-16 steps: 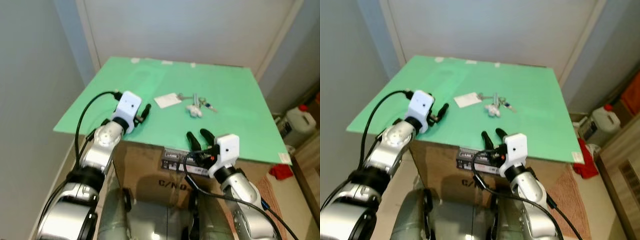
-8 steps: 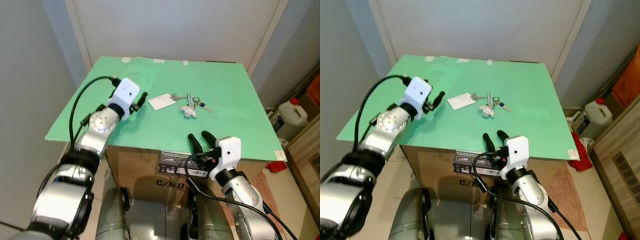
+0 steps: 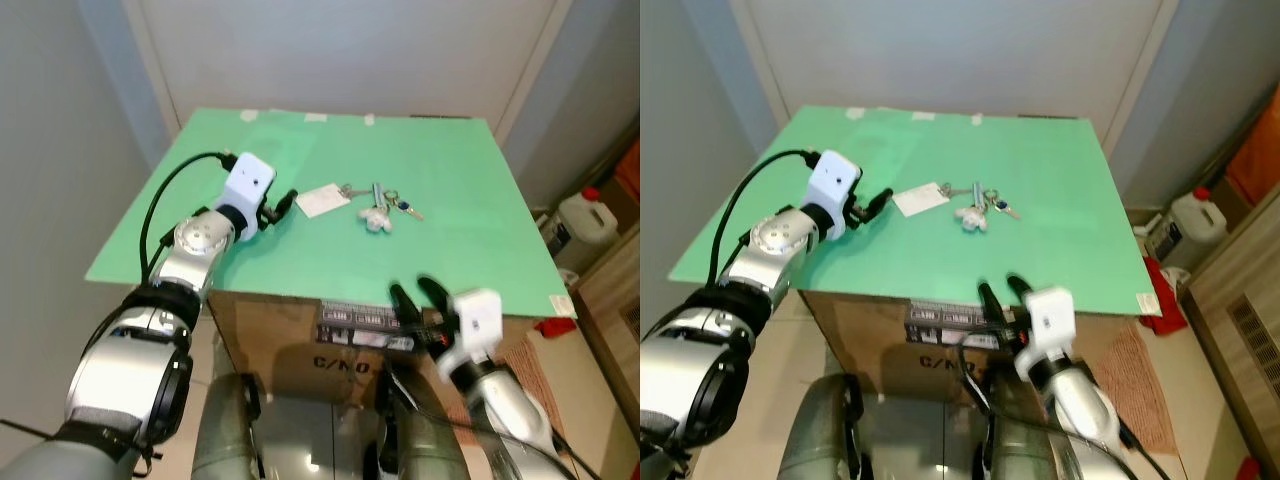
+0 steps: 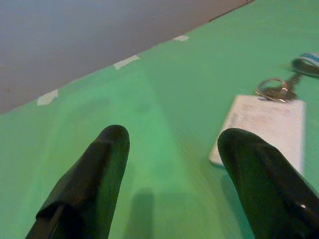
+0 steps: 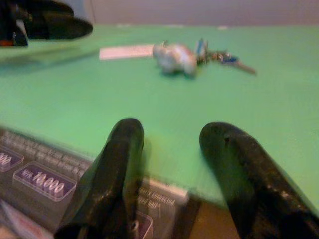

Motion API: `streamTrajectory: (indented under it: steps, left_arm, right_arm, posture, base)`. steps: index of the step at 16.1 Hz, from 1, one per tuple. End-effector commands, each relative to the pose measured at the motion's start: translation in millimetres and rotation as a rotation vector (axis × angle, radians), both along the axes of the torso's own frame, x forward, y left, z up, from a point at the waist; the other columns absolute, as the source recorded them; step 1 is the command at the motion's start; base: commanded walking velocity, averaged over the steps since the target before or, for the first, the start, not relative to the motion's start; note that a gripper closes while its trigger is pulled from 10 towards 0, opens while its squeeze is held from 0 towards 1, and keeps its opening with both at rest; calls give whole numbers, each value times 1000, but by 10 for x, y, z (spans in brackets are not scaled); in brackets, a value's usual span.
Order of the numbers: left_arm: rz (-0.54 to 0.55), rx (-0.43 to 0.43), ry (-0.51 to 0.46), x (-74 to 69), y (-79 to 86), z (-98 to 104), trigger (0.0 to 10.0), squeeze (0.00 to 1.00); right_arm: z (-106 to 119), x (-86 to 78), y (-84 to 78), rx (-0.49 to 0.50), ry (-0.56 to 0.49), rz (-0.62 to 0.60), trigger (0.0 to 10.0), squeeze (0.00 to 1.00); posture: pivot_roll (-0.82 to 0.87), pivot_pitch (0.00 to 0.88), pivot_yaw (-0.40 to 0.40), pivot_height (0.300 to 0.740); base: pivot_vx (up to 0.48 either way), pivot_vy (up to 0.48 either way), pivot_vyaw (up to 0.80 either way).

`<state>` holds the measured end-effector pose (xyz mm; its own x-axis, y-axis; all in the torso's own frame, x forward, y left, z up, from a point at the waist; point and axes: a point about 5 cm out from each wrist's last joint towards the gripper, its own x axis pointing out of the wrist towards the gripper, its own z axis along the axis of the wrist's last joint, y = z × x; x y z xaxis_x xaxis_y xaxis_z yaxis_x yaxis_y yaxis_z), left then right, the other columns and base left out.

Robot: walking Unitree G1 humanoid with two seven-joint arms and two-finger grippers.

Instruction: Hang keys on a hook

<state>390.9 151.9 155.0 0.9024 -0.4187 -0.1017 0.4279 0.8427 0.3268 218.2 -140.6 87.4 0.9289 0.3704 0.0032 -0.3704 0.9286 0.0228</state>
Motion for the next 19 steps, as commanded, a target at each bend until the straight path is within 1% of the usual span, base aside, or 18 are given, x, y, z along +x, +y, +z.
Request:
streamTrajectory:
  steps: [1, 3, 4, 5, 6, 7, 8, 9, 10, 11, 12, 13, 14, 15, 16, 17, 18, 19]
  left_arm:
    - [3, -3, -1, 38, -16, 69, 10000, 0]
    - [29, -15, 4, 53, -3, 80, 10000, 0]
    - [58, -55, 6, 54, 24, 78, 10000, 0]
    - [79, -70, 4, 49, 43, 66, 10000, 0]
    - [94, -117, 2, 23, 54, 25, 10000, 0]
    - [122, -178, 3, -16, 65, -33, 10000, 0]
    - [143, -264, -2, -97, 53, -100, 10000, 0]
    - [152, -302, -7, -140, 37, -115, 10000, 0]
    - [141, -366, -37, -361, -103, -106, 10000, 0]
    - [125, -379, -38, -441, -173, -98, 10000, 0]
    - [93, -391, -33, -574, -298, -97, 10000, 0]
    - [73, -398, -26, -629, -369, -99, 10000, 0]
    - [49, -409, -8, -747, -481, -129, 10000, 0]
    - [55, -437, 24, -809, -519, -166, 10000, 0]
    - [54, -449, 26, -843, -523, -138, 10000, 0]
    - [55, -455, 24, -851, -522, -121, 10000, 0]
    - [43, -455, 3, -926, -539, -28, 10000, 0]
    - [23, -419, -36, -998, -561, 51, 10000, 0]
  right_arm:
    - [-6, -70, -55, -7, 28, 3, 10000, 0]
    - [-7, -116, -70, -17, 37, 3, 10000, 0]
    - [6, -108, -55, -15, 37, 10, 10000, 0]
    - [9, -94, -47, -14, 40, 12, 10000, 0]
    - [14, -55, -22, -5, 47, 25, 10000, 0]
    - [62, -3, 26, 40, 57, 65, 10000, 0]
    - [146, 66, 79, 93, 84, 141, 10000, 0]
    - [193, 92, 94, 115, 88, 181, 10000, 0]
    - [386, 189, 94, 174, 76, 281, 10000, 0]
    - [450, 226, 90, 187, 65, 304, 10000, 0]
    - [547, 293, 90, 205, 50, 340, 10000, 0]
    - [590, 336, 89, 212, 45, 361, 10000, 0]
    - [659, 382, 82, 204, 43, 408, 10000, 0]
    - [690, 437, 98, 194, 53, 450, 10000, 0]
    - [716, 474, 160, 195, 52, 476, 10000, 0]
    - [727, 494, 189, 196, 49, 484, 10000, 0]
    - [692, 611, 327, 179, 48, 499, 10000, 0]
    - [648, 732, 438, 170, 50, 496, 10000, 0]
  posture:
    - [-166, 105, 19, 549]
    - [-169, 101, 30, 549]
    - [-155, 92, 42, 549]
    - [-146, 88, 45, 549]
    - [-124, 77, 51, 549]
    - [-94, 65, 53, 549]
    - [-49, 47, 47, 549]
    - [-41, 44, 45, 549]
    - [-12, 33, 29, 549]
    - [2, 26, 22, 549]
    - [14, 20, 13, 549]
    - [31, 13, -2, 549]
    - [38, 7, -12, 549]
    - [48, 0, -27, 549]
    - [53, 0, -31, 549]
    - [56, 0, -31, 549]
    - [75, 0, -41, 549]
    - [101, 0, -53, 549]
  base:
    - [0, 0, 0]
    - [0, 0, 0]
    - [0, 0, 0]
    - [0, 0, 0]
    - [0, 0, 0]
    - [0, 0, 0]
    - [0, 0, 0]
    - [0, 0, 0]
    - [0, 0, 0]
    - [0, 0, 0]
    - [0, 0, 0]
    - [0, 0, 0]
    - [0, 0, 0]
    - [0, 0, 0]
    - [0, 0, 0]
    - [0, 0, 0]
    - [0, 0, 0]
    - [0, 0, 0]
